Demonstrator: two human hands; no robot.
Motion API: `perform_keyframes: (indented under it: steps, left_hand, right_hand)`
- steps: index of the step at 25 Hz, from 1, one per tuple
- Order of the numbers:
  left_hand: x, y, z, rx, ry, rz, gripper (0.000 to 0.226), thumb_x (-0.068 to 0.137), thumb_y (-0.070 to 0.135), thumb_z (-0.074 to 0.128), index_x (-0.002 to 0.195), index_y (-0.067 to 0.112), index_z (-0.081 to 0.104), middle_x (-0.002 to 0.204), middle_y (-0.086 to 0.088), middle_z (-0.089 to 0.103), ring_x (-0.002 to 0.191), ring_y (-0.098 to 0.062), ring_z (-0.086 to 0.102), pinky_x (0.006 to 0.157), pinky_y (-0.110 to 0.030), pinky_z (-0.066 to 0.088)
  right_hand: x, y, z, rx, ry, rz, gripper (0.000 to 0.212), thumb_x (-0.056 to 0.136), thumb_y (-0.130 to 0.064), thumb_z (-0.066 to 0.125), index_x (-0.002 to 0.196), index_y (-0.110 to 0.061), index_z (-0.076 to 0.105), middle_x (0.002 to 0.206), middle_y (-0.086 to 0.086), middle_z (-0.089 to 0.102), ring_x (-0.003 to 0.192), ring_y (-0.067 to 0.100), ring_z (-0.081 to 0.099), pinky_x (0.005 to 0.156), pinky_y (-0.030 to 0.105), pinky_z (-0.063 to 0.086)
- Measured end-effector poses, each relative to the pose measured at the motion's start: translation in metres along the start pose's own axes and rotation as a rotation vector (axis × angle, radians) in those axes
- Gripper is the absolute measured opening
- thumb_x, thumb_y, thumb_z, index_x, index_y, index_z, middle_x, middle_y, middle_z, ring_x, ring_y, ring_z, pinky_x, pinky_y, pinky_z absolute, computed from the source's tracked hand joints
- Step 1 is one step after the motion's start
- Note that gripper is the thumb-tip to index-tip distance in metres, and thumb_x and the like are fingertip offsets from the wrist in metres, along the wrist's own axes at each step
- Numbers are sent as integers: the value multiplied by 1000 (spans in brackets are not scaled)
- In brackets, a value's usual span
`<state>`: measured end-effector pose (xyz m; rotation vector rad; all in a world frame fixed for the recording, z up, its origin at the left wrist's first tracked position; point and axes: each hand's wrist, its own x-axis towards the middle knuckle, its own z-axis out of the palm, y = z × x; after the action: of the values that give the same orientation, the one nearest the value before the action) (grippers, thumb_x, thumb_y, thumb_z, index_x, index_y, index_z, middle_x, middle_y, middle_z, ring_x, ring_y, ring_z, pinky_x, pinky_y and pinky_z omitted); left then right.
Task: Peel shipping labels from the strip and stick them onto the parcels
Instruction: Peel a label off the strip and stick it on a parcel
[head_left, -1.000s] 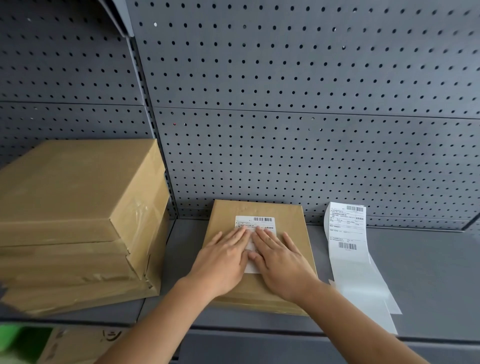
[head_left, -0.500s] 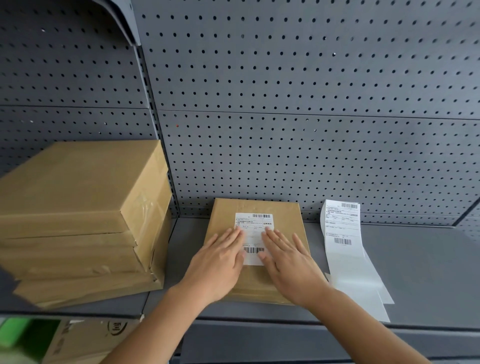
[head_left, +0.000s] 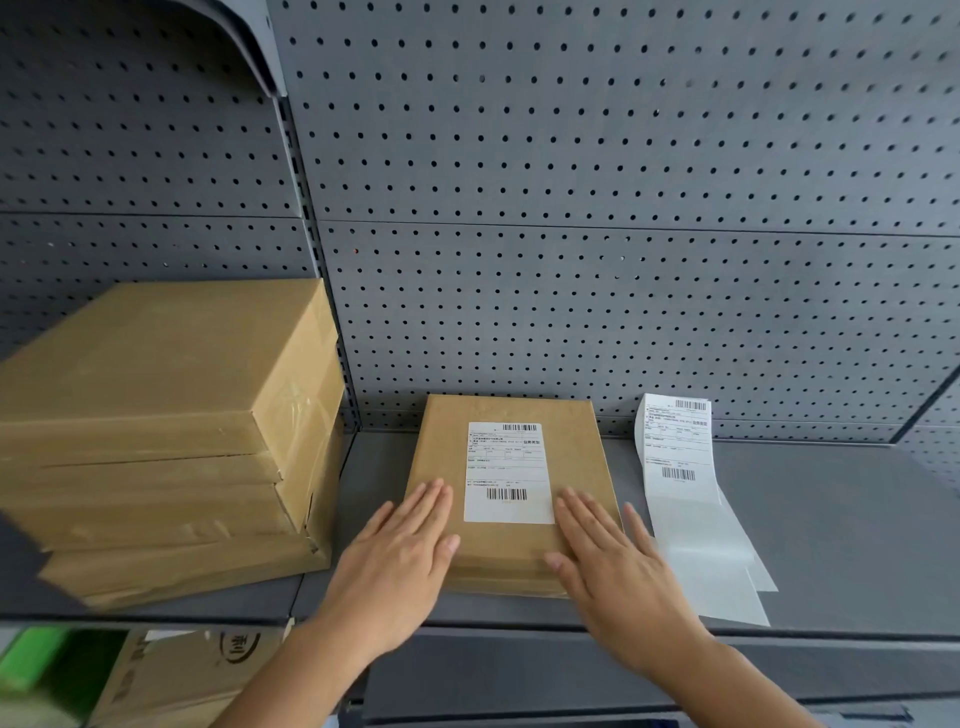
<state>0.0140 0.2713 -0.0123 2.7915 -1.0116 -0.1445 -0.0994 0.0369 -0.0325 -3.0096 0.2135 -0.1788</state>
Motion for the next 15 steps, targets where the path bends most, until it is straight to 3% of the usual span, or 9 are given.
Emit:
perform_keyframes:
  steps: [3, 5, 7, 9, 12, 14, 15]
  left_hand:
    - [-5, -11, 0, -67, -9, -96, 63, 105, 52, 6, 159, 26, -16, 166, 13, -21, 153, -1, -13, 126, -26, 2]
    - [-6, -12, 1, -206, -10, -179, 66, 106, 52, 12, 162, 26, -10, 169, 13, -10, 156, -3, 1, 124, -25, 15]
    - [-5, -13, 3, -461, -8, -287, 65, 106, 53, 23, 163, 30, 3, 168, 17, 12, 154, -9, 21, 119, -31, 27]
    - [-1, -12, 4, -801, 21, -388, 62, 104, 54, 35, 160, 30, 26, 156, 17, 41, 147, -12, 39, 113, -31, 34]
    - [0, -7, 3, -1087, 59, -454, 44, 104, 46, 47, 144, 29, 55, 119, 28, 61, 114, 3, 55, 94, -21, 38]
    - [-3, -1, 1, -1119, 86, -455, 35, 103, 44, 51, 133, 31, 65, 108, 30, 68, 105, 8, 58, 84, -17, 41]
    - [-5, 3, -1, -1122, 105, -452, 31, 102, 43, 52, 126, 32, 69, 105, 27, 73, 106, 6, 61, 83, -17, 42]
  right_hand:
    - [-10, 18, -4, 64, -42, 123, 84, 88, -72, -10, 159, -31, 4, 164, -20, -5, 150, -1, -8, 124, 32, -5]
    - [-14, 18, -9, 231, -44, 189, 82, 90, -73, -1, 159, -29, 4, 164, -20, -4, 151, 0, -4, 124, 29, 5]
    - [-13, 14, -14, 520, -36, 318, 72, 98, -61, 26, 159, -26, 10, 165, -16, 7, 152, 4, 9, 120, 27, 17]
    - [-7, 15, -19, 797, -30, 483, 66, 102, -45, 44, 158, -22, 19, 162, -6, 28, 149, 12, 25, 116, 29, 24]
    - [3, 18, -22, 1045, -71, 644, 42, 104, -33, 47, 144, -22, 47, 138, -3, 59, 122, 13, 55, 92, 26, 43]
    - [2, 16, -26, 1091, -64, 670, 29, 104, -30, 45, 128, -26, 60, 119, -8, 68, 105, 7, 61, 74, 21, 45]
    - [1, 16, -29, 1103, -41, 676, 27, 104, -29, 45, 124, -26, 63, 113, -10, 69, 101, 6, 61, 72, 21, 45]
